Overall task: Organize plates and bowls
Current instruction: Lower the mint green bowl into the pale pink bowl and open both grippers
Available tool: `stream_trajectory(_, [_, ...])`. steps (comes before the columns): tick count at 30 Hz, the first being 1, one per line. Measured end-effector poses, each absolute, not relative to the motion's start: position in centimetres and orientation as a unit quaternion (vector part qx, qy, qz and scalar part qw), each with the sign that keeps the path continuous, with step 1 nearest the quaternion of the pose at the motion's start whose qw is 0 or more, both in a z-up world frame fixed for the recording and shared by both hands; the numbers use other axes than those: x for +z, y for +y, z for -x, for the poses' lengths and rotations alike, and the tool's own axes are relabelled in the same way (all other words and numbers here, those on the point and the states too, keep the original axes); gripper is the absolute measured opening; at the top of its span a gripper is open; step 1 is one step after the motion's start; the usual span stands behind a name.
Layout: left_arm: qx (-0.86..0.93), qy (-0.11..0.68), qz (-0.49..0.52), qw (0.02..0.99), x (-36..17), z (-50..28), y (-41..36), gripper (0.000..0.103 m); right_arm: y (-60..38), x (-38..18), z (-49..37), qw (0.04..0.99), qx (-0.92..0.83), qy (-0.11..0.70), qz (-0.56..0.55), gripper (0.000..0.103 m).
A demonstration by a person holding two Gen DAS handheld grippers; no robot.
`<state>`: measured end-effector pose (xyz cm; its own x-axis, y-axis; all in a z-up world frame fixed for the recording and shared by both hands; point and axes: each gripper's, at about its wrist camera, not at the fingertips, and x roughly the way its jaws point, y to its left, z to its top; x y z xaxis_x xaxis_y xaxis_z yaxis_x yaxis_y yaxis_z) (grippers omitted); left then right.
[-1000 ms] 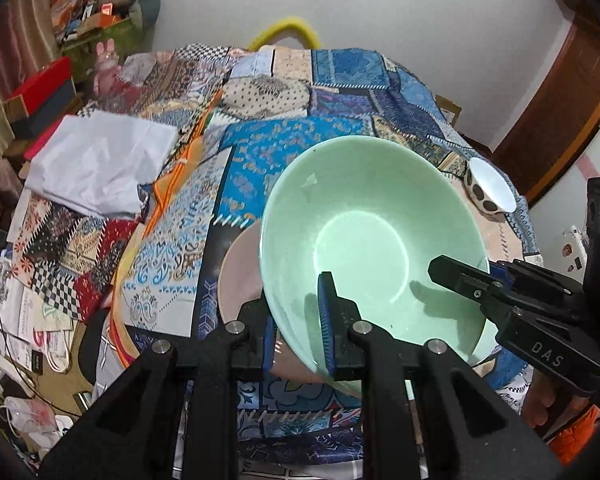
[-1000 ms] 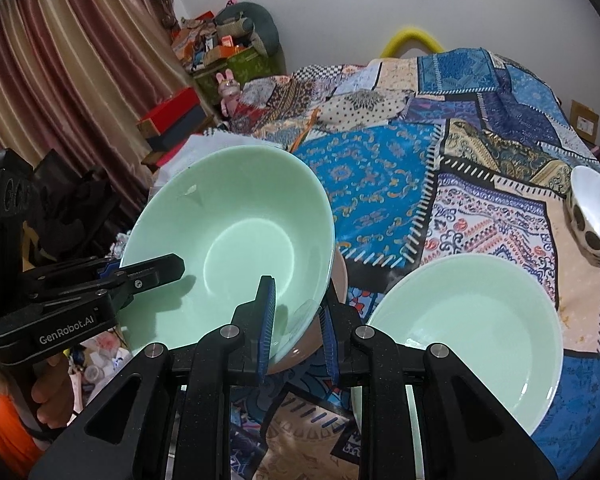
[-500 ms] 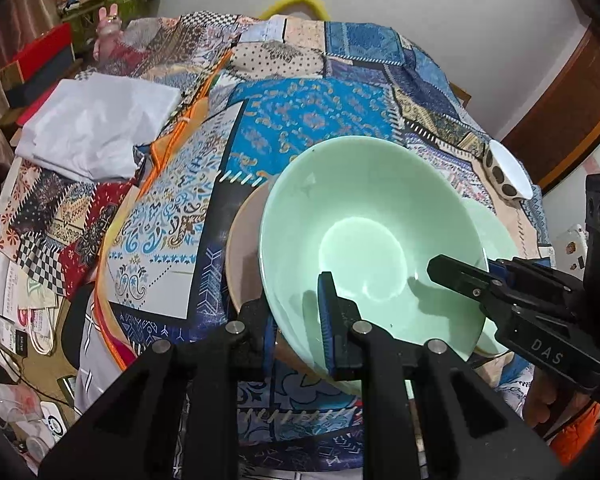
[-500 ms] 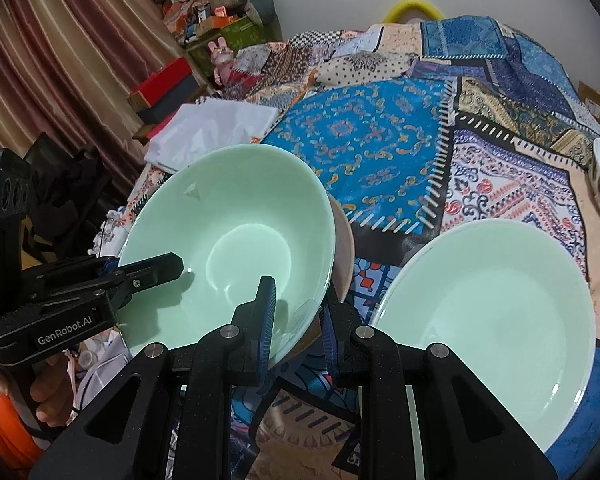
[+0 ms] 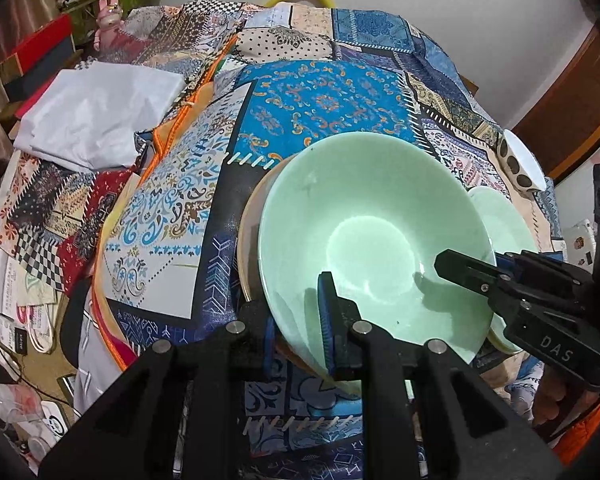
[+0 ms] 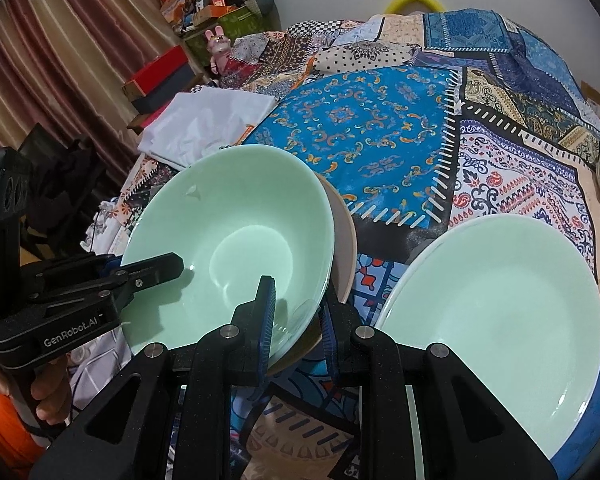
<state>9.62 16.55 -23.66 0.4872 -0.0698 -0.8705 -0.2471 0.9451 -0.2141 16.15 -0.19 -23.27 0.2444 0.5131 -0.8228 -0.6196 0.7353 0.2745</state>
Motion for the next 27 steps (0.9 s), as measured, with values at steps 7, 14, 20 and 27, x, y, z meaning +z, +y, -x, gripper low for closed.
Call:
stream_trajectory(7, [0.063,0.505,0.147,0.848,-23.8,-10.3,16.7,0.018,-0.3,-22.7,-16.0,0.794,0.355,0.489,0.064,0.022])
stream_trajectory(14, [0.072,0.506,0.137,0.849,-23.9,-10.7,16.5,0.018,-0.8,-22.7,-16.3,0.797,0.353,0.486,0.065,0.024])
stream_trajectory(20, [0.08,0.504,0.129,0.85,-23.7,-10.7,16.4,0.018,-0.4,-22.8,-16.3,0.801,0.35,0.481,0.074,0.024])
stream_trajectory(27, [0.087,0.502,0.126,0.851,-23.2,-10.7,16.6,0.018,-0.5,-22.6,-17.0,0.804,0.348,0.477,0.069,0.024])
